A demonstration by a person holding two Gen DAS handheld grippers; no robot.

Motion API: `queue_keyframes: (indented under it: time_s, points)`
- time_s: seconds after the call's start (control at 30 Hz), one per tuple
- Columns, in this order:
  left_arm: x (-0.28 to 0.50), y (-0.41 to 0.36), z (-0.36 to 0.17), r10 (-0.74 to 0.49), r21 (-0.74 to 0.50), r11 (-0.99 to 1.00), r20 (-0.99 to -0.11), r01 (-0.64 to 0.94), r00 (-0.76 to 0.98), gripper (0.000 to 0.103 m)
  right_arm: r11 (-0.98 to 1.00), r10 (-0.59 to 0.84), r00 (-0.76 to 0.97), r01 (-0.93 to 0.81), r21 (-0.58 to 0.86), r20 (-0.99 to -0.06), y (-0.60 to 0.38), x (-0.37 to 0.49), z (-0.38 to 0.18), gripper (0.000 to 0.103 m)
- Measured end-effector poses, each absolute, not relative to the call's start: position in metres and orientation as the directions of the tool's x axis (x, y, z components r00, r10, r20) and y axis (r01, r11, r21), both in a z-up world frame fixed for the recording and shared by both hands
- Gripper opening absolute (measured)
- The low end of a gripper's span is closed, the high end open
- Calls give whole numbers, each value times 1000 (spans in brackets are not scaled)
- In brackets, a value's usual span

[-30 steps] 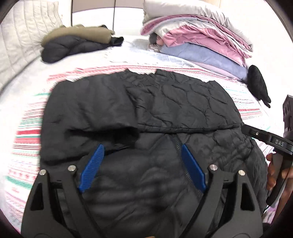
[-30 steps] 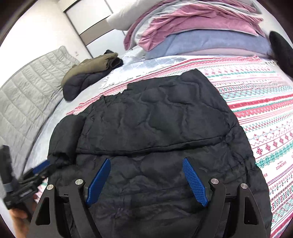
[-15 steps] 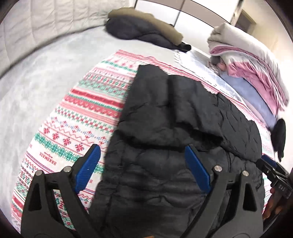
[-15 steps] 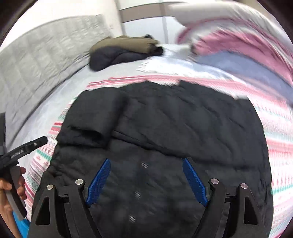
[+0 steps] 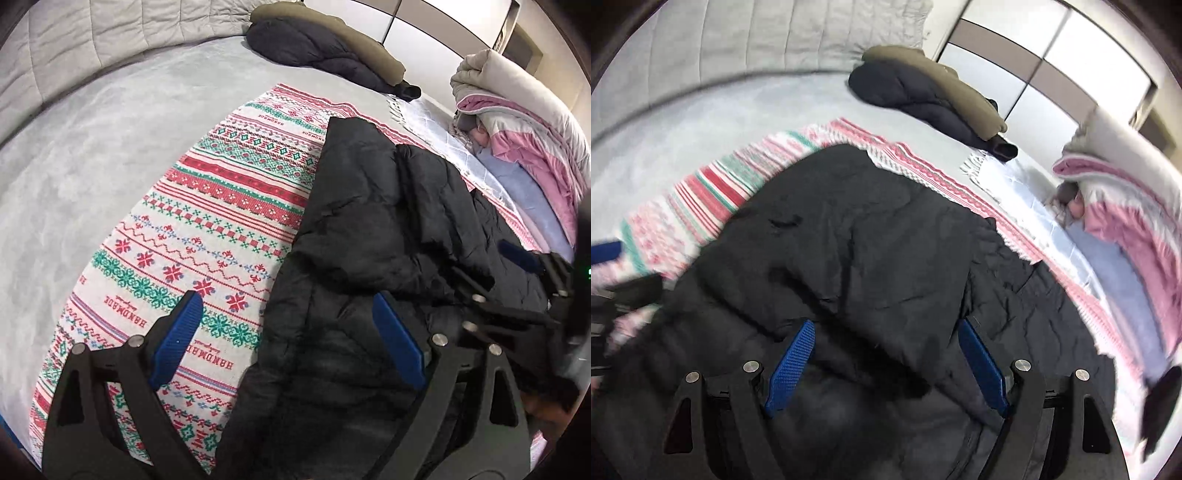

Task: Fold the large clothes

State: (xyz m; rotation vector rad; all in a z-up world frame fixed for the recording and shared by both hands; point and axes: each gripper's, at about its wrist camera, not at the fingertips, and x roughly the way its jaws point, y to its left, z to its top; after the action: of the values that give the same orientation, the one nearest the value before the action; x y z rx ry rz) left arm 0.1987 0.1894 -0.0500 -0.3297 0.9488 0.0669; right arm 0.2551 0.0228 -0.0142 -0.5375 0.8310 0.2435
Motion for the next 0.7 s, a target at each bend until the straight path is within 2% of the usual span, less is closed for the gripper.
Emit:
queue_keyframes:
  time_s: [0.03,0.1,0.13,0.2,0.27,0.5,0.63,0.7]
  points:
    - [199,190,-50,-89,-250,947,-805,-200,586,93,835,-18,662,-402,-375,-749,24,258,-19,75]
    - [199,191,-50,-96,-258,946,-803,-198,589,93,841,-36,658,-386,-379,-752,22,267,-26,51]
    - [198,191,-50,-105,-267,944,-800,-194,590,93,852,-36,650,-376,-363,-759,18,272,-28,45]
    - [197,188,-48,-116,-274,944,-794,-182,597,93,873,-26,642,-359,-330,-766,8,279,-27,24]
    - [197,183,-46,-121,-274,947,-785,-165,607,93,903,5,645,-332,-274,-764,-8,281,-17,11]
    - [197,162,-42,-181,-308,948,-740,-87,648,93,978,185,651,-196,73,-736,-100,279,24,8]
    - [200,149,-46,-179,-278,959,-747,-56,641,93,959,276,585,-112,261,-763,-161,278,10,10]
    - [203,146,-48,-180,-273,961,-754,-52,632,93,939,325,532,-81,335,-782,-188,276,-6,16]
